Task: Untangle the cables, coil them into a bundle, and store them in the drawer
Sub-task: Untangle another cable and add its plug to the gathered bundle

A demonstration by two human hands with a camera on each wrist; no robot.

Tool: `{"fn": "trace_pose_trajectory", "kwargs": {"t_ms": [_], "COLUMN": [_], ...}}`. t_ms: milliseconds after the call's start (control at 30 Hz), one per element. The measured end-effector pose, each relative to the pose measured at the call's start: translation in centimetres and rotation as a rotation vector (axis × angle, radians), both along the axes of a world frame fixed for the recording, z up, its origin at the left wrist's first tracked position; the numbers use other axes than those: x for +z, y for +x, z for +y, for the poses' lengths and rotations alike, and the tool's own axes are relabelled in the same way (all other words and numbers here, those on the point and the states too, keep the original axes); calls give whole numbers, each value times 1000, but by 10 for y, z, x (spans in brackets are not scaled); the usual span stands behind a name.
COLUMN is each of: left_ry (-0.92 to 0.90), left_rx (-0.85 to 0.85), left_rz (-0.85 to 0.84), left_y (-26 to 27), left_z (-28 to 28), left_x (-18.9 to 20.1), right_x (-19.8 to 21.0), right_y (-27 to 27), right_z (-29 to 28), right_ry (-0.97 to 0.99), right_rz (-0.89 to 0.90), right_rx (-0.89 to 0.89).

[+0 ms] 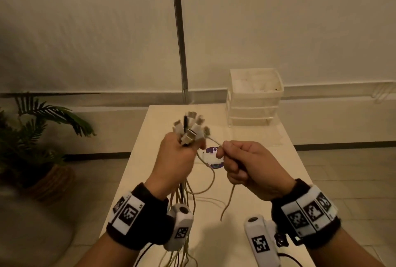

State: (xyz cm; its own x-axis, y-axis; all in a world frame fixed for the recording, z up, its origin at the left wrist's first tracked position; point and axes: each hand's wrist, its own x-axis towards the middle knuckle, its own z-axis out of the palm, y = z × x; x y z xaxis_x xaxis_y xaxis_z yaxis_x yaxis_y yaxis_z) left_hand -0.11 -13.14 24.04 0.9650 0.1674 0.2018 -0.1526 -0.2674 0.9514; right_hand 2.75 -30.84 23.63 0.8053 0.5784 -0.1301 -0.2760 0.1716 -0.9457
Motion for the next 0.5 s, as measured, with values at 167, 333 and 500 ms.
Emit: {"fn": "trace_pose_trajectory", "kwargs": {"t_ms": [167, 333, 500], "left_ry": [-368, -338, 101], "left_rx": [220, 393, -59], "left_rz": [-54, -41, -101], "left_y": [13, 10, -1], "left_z": [43, 59, 2], "left_x": [20, 22, 14], "right_x": [-15, -22, -3], "right_y": [-3, -3, 2], "right_z": [-14, -23, -10], "right_ry": [22, -100, -112], "right_rz": [12, 17, -18], "right_rx": [17, -24, 24]}}
